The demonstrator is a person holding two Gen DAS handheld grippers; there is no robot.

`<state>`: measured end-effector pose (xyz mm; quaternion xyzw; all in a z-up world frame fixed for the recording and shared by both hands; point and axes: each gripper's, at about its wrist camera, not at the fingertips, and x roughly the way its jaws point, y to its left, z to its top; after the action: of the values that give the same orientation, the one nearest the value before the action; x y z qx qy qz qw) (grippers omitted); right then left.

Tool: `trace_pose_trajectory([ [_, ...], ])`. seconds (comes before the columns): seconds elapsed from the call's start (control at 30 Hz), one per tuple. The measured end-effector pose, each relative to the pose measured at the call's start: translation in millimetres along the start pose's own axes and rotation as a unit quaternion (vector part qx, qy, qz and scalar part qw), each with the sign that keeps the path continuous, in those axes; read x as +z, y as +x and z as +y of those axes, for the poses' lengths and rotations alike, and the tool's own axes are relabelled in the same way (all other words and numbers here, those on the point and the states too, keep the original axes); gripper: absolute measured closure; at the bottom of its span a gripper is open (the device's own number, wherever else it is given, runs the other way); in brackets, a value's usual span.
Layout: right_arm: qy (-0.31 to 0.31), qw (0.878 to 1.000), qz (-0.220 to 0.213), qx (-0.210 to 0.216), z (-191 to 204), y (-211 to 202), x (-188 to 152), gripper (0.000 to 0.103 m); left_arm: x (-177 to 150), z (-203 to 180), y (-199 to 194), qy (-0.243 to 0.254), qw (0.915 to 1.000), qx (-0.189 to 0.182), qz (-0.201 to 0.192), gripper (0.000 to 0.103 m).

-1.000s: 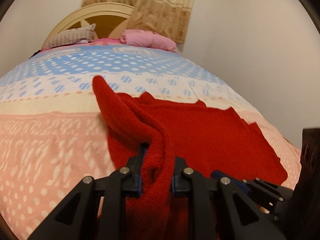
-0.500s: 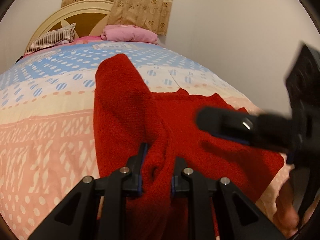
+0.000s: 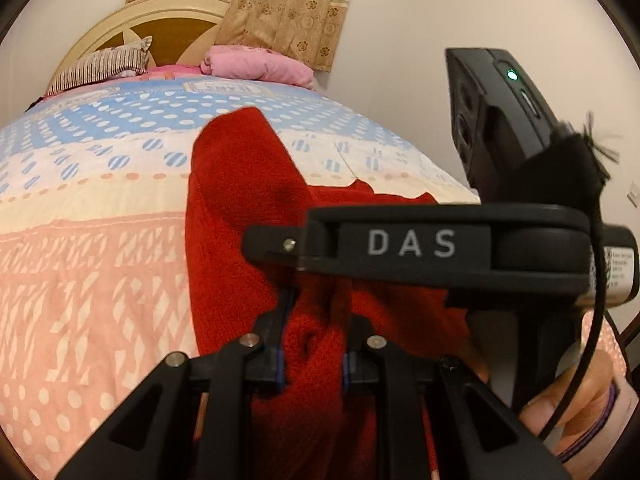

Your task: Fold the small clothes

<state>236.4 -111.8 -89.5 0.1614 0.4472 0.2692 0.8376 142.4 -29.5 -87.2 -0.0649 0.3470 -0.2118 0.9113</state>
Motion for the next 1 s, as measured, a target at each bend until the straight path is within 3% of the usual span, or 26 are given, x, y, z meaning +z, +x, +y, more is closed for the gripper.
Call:
trace_pose_trajectory([
  [0.1, 0.0, 1.0, -0.012, 0.009, 1, -4, -1, 0.083, 0, -2, -2, -0.002, 1.0, 0.003, -0.003, 0.083],
  [0.27, -0.01, 1.0, -0.027, 0.003, 8, -15, -3, 0.089, 3, -10, -10, -0.006, 0.9998, 0.014, -0.011, 0.084],
  [1.0, 0.039, 0.997, -0.065, -0.024, -44, -84, 0, 0.09, 19, -66, 9, 0.016, 0.9996, -0.012, 0.017, 0.086],
])
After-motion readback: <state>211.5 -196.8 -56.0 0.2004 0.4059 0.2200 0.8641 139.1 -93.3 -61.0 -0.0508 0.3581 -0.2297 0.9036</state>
